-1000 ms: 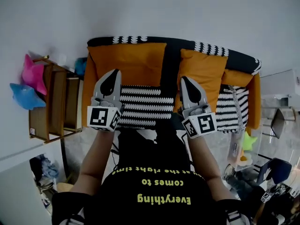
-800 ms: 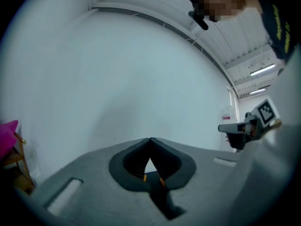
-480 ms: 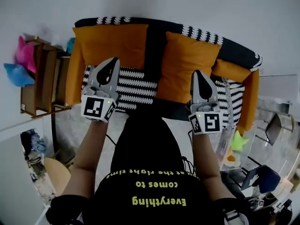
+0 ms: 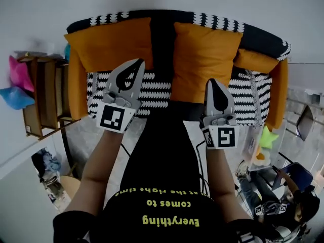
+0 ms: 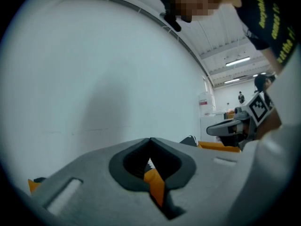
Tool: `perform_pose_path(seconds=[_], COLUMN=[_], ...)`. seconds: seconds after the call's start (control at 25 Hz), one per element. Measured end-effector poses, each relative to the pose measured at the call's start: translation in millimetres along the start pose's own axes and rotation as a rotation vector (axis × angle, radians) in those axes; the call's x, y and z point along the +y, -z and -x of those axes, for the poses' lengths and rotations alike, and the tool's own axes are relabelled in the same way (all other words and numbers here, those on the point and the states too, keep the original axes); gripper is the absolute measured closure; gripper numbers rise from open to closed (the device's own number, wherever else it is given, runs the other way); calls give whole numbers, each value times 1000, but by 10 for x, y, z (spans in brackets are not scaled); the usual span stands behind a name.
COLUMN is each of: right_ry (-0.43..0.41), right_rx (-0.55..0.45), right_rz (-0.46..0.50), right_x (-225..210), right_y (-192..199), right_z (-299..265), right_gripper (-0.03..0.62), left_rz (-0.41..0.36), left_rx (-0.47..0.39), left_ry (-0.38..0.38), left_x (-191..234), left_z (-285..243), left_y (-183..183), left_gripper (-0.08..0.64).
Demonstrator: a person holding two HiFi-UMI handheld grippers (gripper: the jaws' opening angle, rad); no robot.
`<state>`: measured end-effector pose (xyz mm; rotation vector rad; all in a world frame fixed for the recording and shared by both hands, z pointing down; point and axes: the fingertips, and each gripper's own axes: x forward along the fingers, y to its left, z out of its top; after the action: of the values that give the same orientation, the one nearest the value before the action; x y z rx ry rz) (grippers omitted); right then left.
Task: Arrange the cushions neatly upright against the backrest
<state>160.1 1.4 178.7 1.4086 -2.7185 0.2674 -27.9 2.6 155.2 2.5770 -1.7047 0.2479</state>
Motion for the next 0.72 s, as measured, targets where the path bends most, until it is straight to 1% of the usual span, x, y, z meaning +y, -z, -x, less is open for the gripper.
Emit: perform_pose_path(seconds=[0.08, 0.2, 0.28, 0.36, 0.48, 0.6, 0.72], right_ry=[70, 174, 221, 251, 282, 328, 375], right_rx=[24, 62, 98, 132, 176, 247, 313], right_rz=[-19, -63, -100, -125, -164, -230, -282], right_x=[-99, -304, -484, -648, -906, -1100, -1254], right_y=[207, 556, 829, 1128, 1661, 2285, 2852], right_z=[27, 148, 214, 246, 211, 275, 353], right_gripper=[581, 581, 580, 580, 576, 563, 542], left_rz=[-14, 9, 16, 1, -48, -46, -67], left_rx=[-1, 10, 33, 64, 92, 117, 150], left_ry=[39, 84, 111, 147, 192, 237, 315], left_x=[-33, -112, -186, -266, -383, -611, -906], left_z=[-154, -369, -567, -813, -1265, -1656, -2001], left_y=[95, 310, 486, 698, 1067, 1442, 1791], left_gripper=[560, 560, 560, 560, 560, 560, 541])
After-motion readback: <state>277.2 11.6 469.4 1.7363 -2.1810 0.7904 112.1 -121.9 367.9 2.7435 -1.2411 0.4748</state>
